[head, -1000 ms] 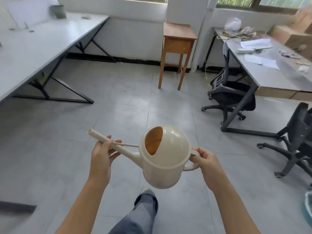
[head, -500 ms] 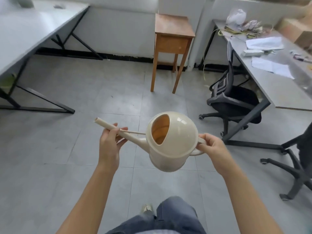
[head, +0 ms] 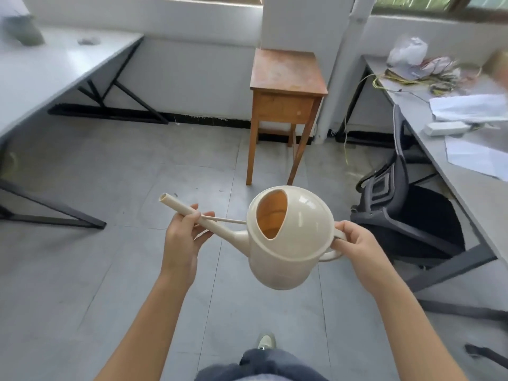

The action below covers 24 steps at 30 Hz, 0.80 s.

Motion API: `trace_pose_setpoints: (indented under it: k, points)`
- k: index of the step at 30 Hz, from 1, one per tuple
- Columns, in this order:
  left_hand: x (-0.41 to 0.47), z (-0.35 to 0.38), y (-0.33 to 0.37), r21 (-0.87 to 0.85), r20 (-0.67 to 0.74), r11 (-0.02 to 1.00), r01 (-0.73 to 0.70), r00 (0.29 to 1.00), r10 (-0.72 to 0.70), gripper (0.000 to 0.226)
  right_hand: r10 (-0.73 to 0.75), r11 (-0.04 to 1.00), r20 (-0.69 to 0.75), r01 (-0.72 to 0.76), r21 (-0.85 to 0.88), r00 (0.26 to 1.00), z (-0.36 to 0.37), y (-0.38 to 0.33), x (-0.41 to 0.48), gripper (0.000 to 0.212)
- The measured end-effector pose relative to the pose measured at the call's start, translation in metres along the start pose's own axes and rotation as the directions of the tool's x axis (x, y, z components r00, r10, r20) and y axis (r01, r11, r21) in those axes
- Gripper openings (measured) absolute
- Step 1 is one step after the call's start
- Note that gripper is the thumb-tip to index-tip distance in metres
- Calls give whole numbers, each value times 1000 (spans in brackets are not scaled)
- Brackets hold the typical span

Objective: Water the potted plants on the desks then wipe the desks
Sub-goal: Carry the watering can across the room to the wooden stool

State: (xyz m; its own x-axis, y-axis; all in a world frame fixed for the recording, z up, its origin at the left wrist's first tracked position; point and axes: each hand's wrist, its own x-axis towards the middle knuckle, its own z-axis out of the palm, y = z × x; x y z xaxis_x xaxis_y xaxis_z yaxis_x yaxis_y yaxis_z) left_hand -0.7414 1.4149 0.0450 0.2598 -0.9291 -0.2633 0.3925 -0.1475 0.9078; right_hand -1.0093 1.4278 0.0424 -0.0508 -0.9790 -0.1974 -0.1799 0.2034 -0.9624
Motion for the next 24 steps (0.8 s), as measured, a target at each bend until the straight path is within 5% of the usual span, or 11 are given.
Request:
trace_pose_setpoints:
  k: [12,24]
  points:
    - [201,84,20,-17,-144,999,-35,989,33,20,39,999,153,-38,-10,987,-6,-44,249,13]
    - [462,175,80,-3,-51,999,-41,998,41,18,24,997,35,-22,-74,999,12,-113,494,10]
